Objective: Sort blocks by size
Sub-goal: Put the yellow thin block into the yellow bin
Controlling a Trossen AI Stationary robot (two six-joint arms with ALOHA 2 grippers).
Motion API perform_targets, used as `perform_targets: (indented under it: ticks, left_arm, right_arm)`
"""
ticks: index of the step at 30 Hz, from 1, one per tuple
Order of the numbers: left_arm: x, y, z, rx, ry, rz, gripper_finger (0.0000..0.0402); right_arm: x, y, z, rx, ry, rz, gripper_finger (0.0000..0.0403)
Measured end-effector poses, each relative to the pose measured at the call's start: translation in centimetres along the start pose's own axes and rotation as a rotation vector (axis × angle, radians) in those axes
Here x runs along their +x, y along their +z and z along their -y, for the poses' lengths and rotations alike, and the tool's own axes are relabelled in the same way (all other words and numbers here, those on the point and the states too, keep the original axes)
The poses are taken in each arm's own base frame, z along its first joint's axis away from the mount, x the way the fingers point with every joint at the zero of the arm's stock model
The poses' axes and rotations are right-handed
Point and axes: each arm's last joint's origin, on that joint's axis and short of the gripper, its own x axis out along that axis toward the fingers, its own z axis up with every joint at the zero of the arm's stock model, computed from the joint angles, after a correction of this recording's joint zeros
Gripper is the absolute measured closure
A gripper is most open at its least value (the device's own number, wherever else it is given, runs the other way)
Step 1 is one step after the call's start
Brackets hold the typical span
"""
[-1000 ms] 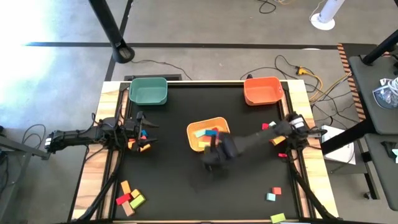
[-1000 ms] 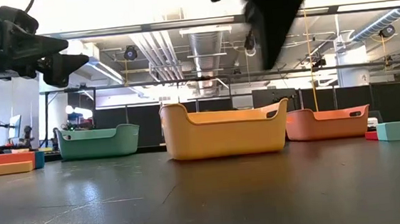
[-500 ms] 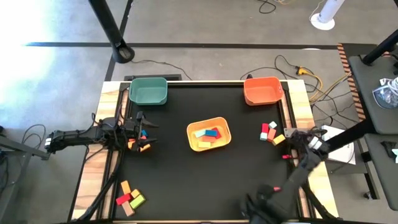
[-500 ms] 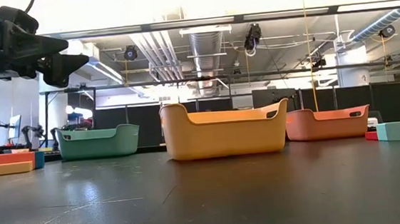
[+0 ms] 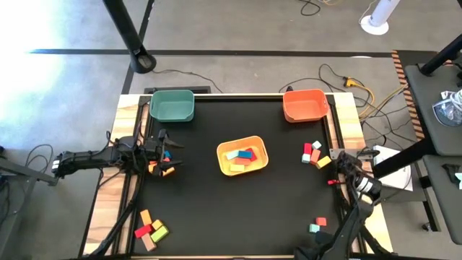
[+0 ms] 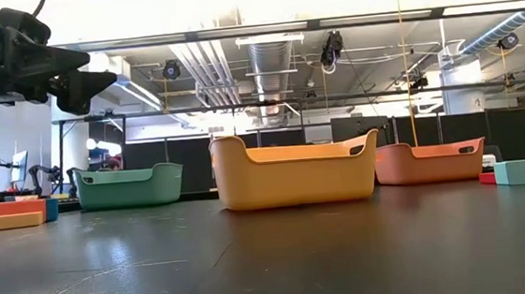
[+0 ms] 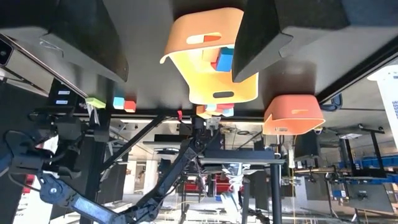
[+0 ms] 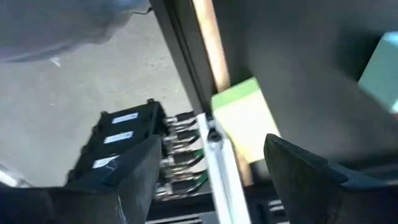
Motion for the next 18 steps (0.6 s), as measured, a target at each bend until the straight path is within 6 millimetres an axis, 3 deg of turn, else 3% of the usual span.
perform_targets:
  ticks: [10,18]
  left_arm:
    - [0.0,0.0,0.0,0.000,0.000,-0.001,0.0128]
    - [0.0,0.0,0.0,-0.001,0.000,-0.001,0.0128]
  right_arm:
    - [1.8,1.0,0.4,-0.162,-0.103,-0.029,0.0129]
    - [2.7,1.7,0.7,-0.183,-0.144,-0.018,0.0177]
